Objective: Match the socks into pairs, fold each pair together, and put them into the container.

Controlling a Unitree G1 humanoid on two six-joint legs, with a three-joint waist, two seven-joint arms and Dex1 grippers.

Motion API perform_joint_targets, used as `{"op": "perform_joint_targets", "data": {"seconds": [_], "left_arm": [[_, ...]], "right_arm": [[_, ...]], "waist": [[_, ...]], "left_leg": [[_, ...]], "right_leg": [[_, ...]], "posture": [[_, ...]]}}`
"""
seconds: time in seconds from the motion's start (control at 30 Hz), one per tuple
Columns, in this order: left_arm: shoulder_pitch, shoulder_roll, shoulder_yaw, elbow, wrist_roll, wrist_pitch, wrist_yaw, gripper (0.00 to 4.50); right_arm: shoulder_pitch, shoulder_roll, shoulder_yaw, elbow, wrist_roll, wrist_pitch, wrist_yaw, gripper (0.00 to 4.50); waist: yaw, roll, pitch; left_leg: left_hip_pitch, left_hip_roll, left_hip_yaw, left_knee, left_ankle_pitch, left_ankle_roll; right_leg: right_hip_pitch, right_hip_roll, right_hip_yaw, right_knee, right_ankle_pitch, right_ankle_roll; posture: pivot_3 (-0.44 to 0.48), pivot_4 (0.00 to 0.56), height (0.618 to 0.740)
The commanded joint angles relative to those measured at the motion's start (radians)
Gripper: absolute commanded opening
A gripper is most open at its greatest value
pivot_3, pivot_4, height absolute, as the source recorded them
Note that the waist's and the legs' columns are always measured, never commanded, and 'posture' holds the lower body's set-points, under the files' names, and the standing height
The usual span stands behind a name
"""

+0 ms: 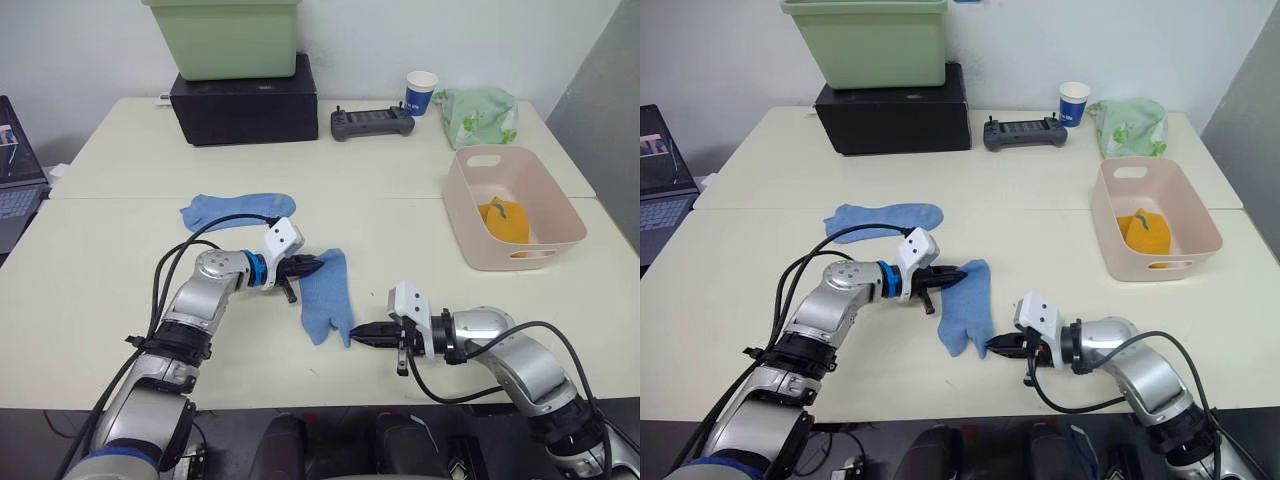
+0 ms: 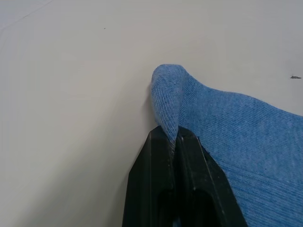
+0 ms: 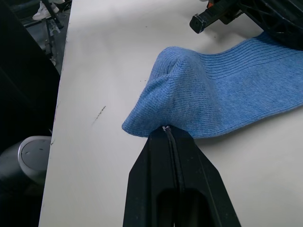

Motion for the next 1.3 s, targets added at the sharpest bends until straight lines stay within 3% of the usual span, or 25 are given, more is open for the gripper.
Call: {"op": "perform_joint_targets", "data": {"seconds": [0.03, 0.23, 0.4, 0.5, 0.67, 0.83, 0.97, 1.07, 1.3], "left_arm": [[0.057, 0.031, 0.044, -0.099, -0.023, 0.059, 0.012, 0.04], [0.253, 0.101, 0.13, -0.395, -0.108, 0.27, 0.058, 0.04], [0.329, 0.088, 0.187, -0.544, -0.162, 0.379, 0.14, 0.04], [0.325, 0.054, 0.195, -0.55, -0.155, 0.378, 0.204, 0.0], [0.295, 0.034, 0.179, -0.53, -0.154, 0.376, 0.227, 0.0], [0.284, 0.044, 0.17, -0.519, -0.155, 0.368, 0.214, 0.0], [0.278, 0.055, 0.164, -0.506, -0.152, 0.36, 0.202, 0.0], [0.264, 0.057, 0.162, -0.492, -0.148, 0.356, 0.196, 0.0], [0.259, 0.059, 0.161, -0.479, -0.144, 0.348, 0.192, 0.0]], "right_arm": [[-0.024, -0.008, -0.065, 0.009, 0.028, -0.023, 0.003, 0.0], [-0.075, -0.018, -0.145, 0.045, 0.056, -0.002, -0.005, 0.0], [-0.055, -0.047, -0.156, -0.024, 0.096, 0.055, 0.021, 0.0], [-0.03, -0.066, -0.154, -0.103, 0.158, 0.125, 0.027, 0.63], [0.034, -0.108, -0.069, -0.147, 0.092, 0.072, 0.026, 2.41], [0.041, -0.075, -0.028, -0.112, 0.028, 0.046, -0.038, 4.16], [0.036, -0.026, -0.017, -0.073, 0.009, 0.035, -0.07, 4.16], [0.044, -0.017, -0.031, -0.067, 0.018, 0.03, -0.063, 3.53], [0.051, -0.024, -0.045, -0.056, 0.013, 0.005, -0.06, 1.04]], "waist": [[-0.001, 0.0, 0.0], [-0.008, 0.0, 0.0], [0.001, 0.0, 0.0], [0.004, 0.0, 0.0], [0.003, 0.0, 0.0], [0.0, 0.0, 0.0], [0.001, 0.0, 0.0], [0.001, 0.0, 0.0], [0.002, 0.0, 0.0]], "left_leg": [[0.0, 0.0, 0.0, 0.0, 0.0, 0.0], [0.002, 0.002, -0.001, -0.001, 0.0, 0.0], [0.001, 0.001, -0.004, -0.001, 0.0, 0.0], [0.0, 0.0, -0.004, 0.0, 0.0, 0.0], [0.0, 0.0, -0.005, 0.0, 0.0, 0.0], [0.001, 0.0, -0.005, 0.0, 0.0, 0.0], [0.001, 0.0, -0.006, -0.001, 0.0, 0.0], [0.0, 0.0, -0.006, -0.001, 0.0, 0.0], [0.0, 0.0, -0.006, 0.0, 0.0, 0.0]], "right_leg": [[0.0, 0.0, 0.0, 0.0, 0.0, 0.0], [0.0, -0.002, 0.002, 0.001, 0.0, 0.0], [0.001, -0.002, 0.0, 0.001, 0.0, 0.0], [0.002, -0.002, 0.0, 0.0, 0.0, 0.0], [0.002, -0.002, -0.001, 0.0, 0.0, 0.0], [0.002, -0.001, -0.001, 0.0, 0.0, 0.0], [0.002, -0.001, -0.001, 0.0, 0.0, 0.0], [0.002, -0.001, -0.001, 0.0, 0.0, 0.0], [0.002, -0.001, -0.001, 0.0, 0.0, 0.0]], "posture": [[0.0, 0.15, 0.74], [0.0, 0.15, 0.74], [0.0, 0.15, 0.74], [0.0, 0.15, 0.74], [0.0, 0.15, 0.74], [0.0, 0.15, 0.74], [0.0, 0.15, 0.74], [0.0, 0.15, 0.74], [0.0, 0.15, 0.74]]}}
